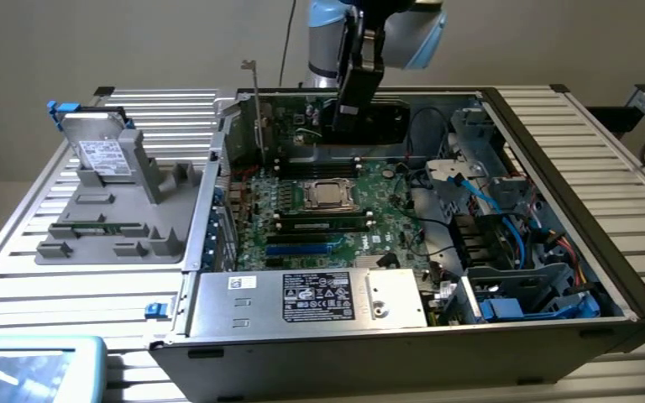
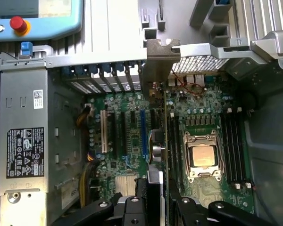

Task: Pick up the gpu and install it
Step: 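Insert the gpu into the slot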

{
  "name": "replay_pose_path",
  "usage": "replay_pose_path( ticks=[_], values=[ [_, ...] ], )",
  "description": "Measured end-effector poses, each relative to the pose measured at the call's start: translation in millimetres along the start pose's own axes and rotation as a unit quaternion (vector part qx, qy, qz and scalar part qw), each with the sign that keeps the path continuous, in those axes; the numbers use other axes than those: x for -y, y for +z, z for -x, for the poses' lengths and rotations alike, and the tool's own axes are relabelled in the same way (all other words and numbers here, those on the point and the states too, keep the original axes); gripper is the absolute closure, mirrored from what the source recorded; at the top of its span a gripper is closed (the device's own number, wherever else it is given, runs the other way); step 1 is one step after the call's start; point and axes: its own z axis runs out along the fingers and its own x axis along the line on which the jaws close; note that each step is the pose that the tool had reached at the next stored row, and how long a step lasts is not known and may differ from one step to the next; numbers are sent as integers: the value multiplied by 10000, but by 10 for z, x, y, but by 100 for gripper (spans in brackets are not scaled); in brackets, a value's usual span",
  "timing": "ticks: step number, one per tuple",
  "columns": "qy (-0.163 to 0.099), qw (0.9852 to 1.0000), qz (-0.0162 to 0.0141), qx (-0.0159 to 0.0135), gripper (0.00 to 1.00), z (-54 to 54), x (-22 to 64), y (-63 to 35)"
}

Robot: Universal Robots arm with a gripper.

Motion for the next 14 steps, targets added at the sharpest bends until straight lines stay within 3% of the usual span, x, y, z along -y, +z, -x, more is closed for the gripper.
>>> replay_pose_path(
  ticks=[5,14],
  values=[
    [-61,10000,-2,-6,72,-4,-65,71],
    [-83,10000,-3,-8,72,-3,-85,237]
  ],
)
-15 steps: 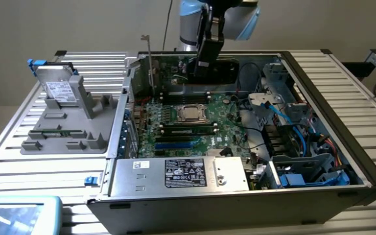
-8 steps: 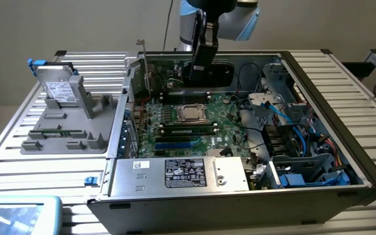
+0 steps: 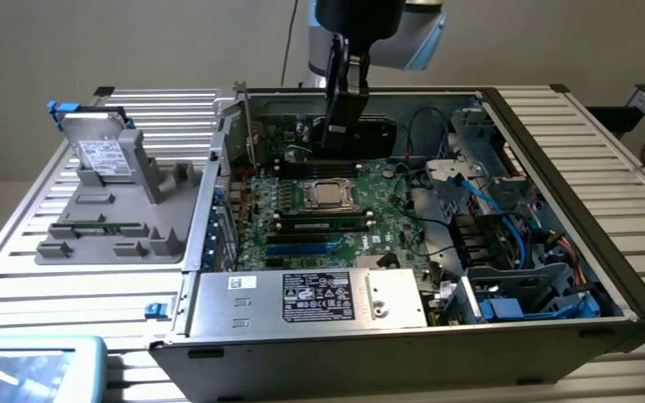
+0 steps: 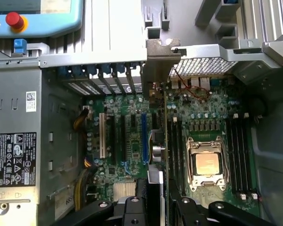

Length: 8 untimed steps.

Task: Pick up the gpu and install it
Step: 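Insert the gpu into the slot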

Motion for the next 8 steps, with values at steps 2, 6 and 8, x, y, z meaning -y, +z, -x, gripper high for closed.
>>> replay_pose_path(
  ticks=[2,6,8],
  values=[
    [-2,10000,0,1,72,-2,-24,48],
    [-8,10000,0,2,72,-11,-24,121],
    [-8,10000,0,4,72,-10,-20,158]
  ],
)
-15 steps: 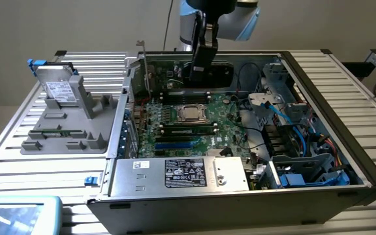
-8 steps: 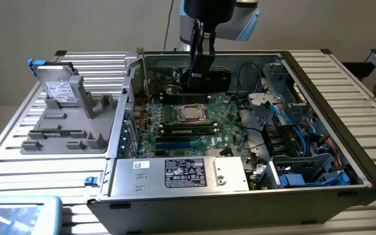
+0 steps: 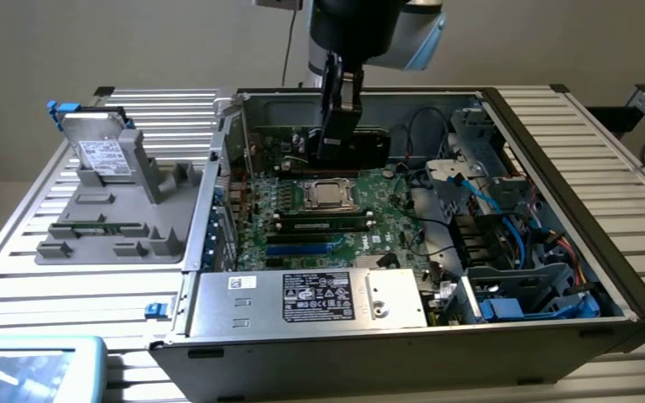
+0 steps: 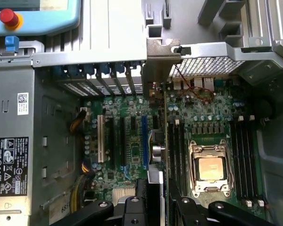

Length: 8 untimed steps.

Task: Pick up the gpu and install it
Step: 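Insert the gpu into the slot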

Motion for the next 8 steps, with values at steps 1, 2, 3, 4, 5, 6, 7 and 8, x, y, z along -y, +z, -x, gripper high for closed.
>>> replay_pose_path(
  ticks=[1,2,3,4,5,6,7,8],
  values=[
    [0,10000,0,-1,72,0,2,17],
    [0,10000,0,0,72,0,4,36],
    [0,10000,0,0,72,-1,5,52],
    [-2,10000,0,0,72,-4,7,67],
    [-7,10000,0,1,72,-15,10,81],
    [-12,10000,1,5,72,-31,13,99],
    [-17,10000,0,9,72,-44,14,119],
    [-22,10000,0,11,72,-55,13,138]
  ],
)
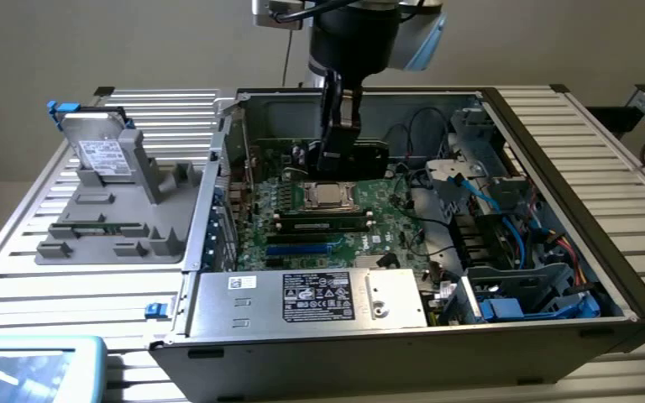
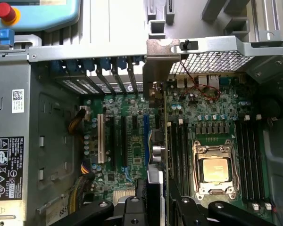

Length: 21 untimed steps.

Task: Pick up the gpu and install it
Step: 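Insert the gpu into the slot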

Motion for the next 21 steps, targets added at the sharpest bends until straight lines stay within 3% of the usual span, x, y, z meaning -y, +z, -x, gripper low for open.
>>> replay_pose_path(
  ticks=[4,9,21],
  values=[
    [-42,10000,1,13,72,-33,-19,75],
    [-85,9999,2,64,72,-87,-32,170],
    [-143,9999,3,75,72,-160,-45,392]
  ],
)
